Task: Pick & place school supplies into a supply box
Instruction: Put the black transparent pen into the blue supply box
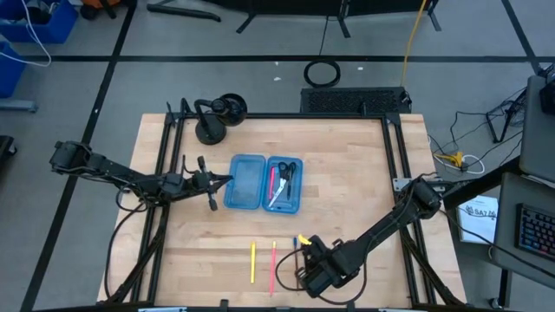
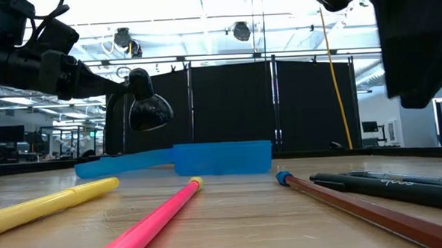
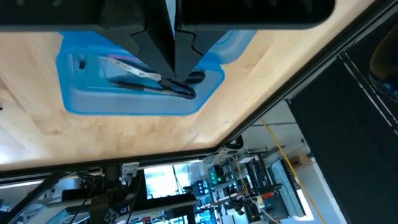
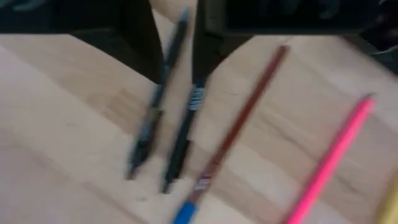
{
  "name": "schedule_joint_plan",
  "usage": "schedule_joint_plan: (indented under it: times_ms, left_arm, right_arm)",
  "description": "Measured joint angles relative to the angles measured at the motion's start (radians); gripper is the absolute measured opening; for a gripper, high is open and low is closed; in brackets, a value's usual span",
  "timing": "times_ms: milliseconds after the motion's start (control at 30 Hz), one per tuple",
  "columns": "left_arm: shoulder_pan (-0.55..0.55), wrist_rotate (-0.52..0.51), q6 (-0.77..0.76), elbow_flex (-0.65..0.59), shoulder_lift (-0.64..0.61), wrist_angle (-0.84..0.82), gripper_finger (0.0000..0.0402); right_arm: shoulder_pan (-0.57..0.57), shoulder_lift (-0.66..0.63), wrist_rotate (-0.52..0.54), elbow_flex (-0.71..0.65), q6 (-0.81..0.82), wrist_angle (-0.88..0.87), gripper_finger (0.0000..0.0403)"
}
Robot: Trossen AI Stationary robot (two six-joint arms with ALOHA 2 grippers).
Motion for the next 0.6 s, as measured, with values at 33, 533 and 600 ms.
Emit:
schedule_joint_plan:
  times_ms: [33,533,600]
  left_arm:
    - [0.000,0.000,0.000,0.000,0.000,0.000,0.0008]
    - [0.000,0.000,-0.003,0.000,0.000,0.001,0.0008]
    - [0.000,-0.001,-0.003,0.000,0.000,0.001,0.0008]
  right_arm:
    - [0.002,0.000,0.001,0.000,0.000,0.014,0.0102]
    - [0.033,0.000,-0.089,-0.062,0.068,0.020,0.0174]
    - [0.033,0.000,-0.106,-0.085,0.070,0.049,0.0169]
